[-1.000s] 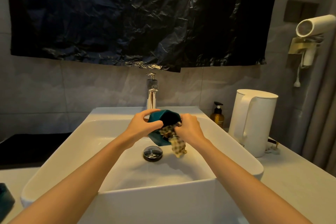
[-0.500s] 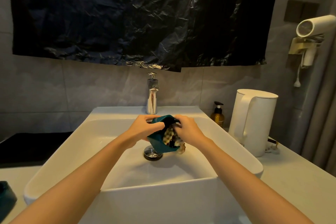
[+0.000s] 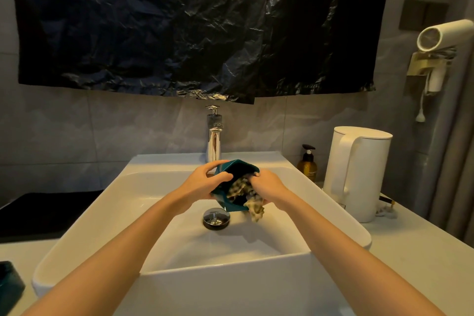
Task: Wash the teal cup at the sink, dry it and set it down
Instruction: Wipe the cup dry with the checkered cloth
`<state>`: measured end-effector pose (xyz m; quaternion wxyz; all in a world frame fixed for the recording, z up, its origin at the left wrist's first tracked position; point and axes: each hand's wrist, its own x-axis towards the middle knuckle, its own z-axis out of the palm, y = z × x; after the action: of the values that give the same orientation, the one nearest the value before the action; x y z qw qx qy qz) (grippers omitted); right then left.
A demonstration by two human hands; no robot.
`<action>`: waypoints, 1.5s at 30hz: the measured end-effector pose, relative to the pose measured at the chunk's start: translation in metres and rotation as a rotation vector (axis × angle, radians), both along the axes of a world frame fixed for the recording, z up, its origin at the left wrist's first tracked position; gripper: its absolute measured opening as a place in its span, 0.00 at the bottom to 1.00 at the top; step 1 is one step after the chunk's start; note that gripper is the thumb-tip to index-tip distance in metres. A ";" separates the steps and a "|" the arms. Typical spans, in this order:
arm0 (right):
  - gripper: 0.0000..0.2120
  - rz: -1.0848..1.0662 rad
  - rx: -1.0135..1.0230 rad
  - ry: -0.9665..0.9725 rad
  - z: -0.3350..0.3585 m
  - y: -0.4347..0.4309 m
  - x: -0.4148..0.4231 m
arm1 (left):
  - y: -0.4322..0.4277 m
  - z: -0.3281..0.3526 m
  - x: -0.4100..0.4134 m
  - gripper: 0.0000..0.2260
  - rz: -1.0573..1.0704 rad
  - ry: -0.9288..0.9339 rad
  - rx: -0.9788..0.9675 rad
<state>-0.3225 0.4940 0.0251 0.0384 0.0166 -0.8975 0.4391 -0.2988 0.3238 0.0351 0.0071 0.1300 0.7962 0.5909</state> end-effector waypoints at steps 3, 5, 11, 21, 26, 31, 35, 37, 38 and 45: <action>0.11 -0.160 0.137 0.134 -0.002 0.004 -0.003 | -0.001 -0.002 -0.002 0.22 0.058 0.050 -0.059; 0.09 -0.255 0.170 0.221 -0.003 0.007 -0.002 | -0.001 -0.004 -0.002 0.20 0.204 0.116 -0.131; 0.11 -0.350 0.345 0.517 -0.004 0.012 -0.001 | 0.014 0.004 0.010 0.17 -0.068 -0.359 0.209; 0.17 -0.164 0.421 0.770 -0.010 -0.003 0.001 | 0.042 0.031 0.021 0.17 0.129 -0.713 1.428; 0.23 0.000 0.400 0.732 -0.011 -0.008 0.000 | 0.034 0.036 0.026 0.16 0.183 -0.589 1.424; 0.30 0.253 0.326 0.638 -0.009 -0.006 0.004 | 0.020 0.038 0.019 0.17 0.258 -0.474 1.218; 0.27 0.298 0.262 0.547 -0.004 -0.005 0.008 | 0.005 0.038 0.017 0.14 0.263 -0.409 1.011; 0.22 0.239 0.197 0.541 -0.001 -0.001 0.008 | -0.002 0.041 0.015 0.08 0.252 -0.389 0.921; 0.20 0.194 0.141 0.559 0.001 0.000 0.008 | -0.005 0.042 0.015 0.06 0.252 -0.383 0.873; 0.12 -0.019 -0.173 0.772 0.008 -0.004 0.003 | -0.009 0.026 0.003 0.13 0.275 -0.315 0.574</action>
<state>-0.3200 0.4896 0.0326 0.3781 0.1687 -0.7768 0.4744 -0.2956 0.3146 0.0615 0.0132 -0.0745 0.5967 0.7989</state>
